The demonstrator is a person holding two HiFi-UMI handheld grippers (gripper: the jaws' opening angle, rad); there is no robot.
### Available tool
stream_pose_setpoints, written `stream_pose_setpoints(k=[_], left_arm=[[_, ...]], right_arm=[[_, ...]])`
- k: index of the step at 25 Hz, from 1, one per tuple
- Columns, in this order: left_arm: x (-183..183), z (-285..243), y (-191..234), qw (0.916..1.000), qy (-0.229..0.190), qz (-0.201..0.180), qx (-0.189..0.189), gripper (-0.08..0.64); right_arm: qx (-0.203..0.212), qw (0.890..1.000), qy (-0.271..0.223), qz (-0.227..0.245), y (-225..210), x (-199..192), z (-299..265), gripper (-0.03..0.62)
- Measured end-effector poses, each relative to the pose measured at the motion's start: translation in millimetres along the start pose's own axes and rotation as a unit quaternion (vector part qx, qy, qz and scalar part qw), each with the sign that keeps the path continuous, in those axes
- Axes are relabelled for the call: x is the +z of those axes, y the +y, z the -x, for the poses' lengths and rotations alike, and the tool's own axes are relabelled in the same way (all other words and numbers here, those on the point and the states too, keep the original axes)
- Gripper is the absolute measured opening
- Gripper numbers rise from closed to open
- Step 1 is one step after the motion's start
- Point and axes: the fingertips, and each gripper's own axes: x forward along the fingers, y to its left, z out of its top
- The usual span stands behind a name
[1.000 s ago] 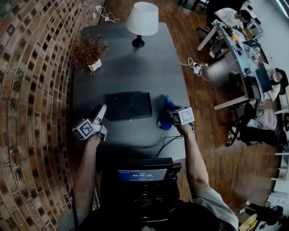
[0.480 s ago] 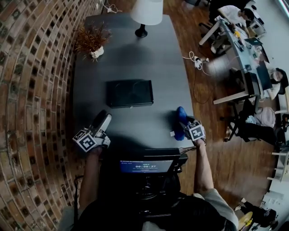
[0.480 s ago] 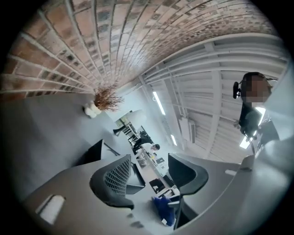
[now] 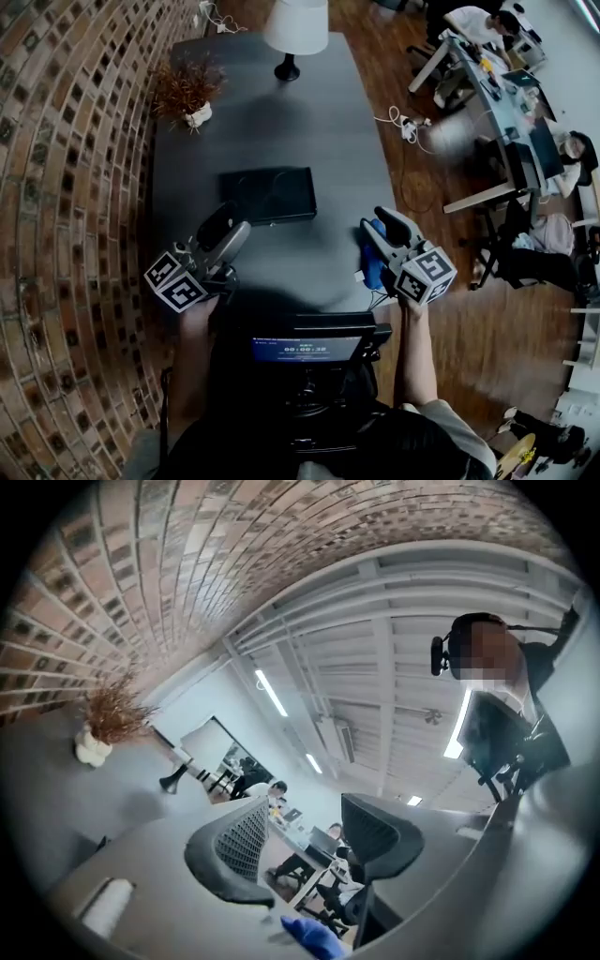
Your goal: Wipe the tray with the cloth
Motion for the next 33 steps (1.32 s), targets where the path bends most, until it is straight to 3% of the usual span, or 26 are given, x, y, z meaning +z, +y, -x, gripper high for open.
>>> stream_pose_setpoints(k=[2,4,7,15,33], left_arm=[[12,-10,-13,0.9997,-0.008,-0.010,-0.020,0.227],[15,-14,-22,0.9994,-0.011,-0.014,-0.031,0.227],[15,-12,-28,0.9993,-0.011,-0.012,-0.033,0.227],[21,-4,-34,0.9990,-0.023,-0.015,-0.037,0.227],[32,-2,-36,0.9951,-0.059,0.027,-0.075,0.202]], right_arm=[[0.047,0.993,-0.093,-0.048,31,47,-10,0.175],[0.087,0.979,-0.159,-0.091,53,81,-14,0.168],[0.132,0.964,-0.198,-0.119,79,107,-21,0.162],[0.165,0.969,-0.167,-0.080,121,106,-39,0.150],[0.154,0.973,-0.143,-0.092,109,85,-42,0.150]])
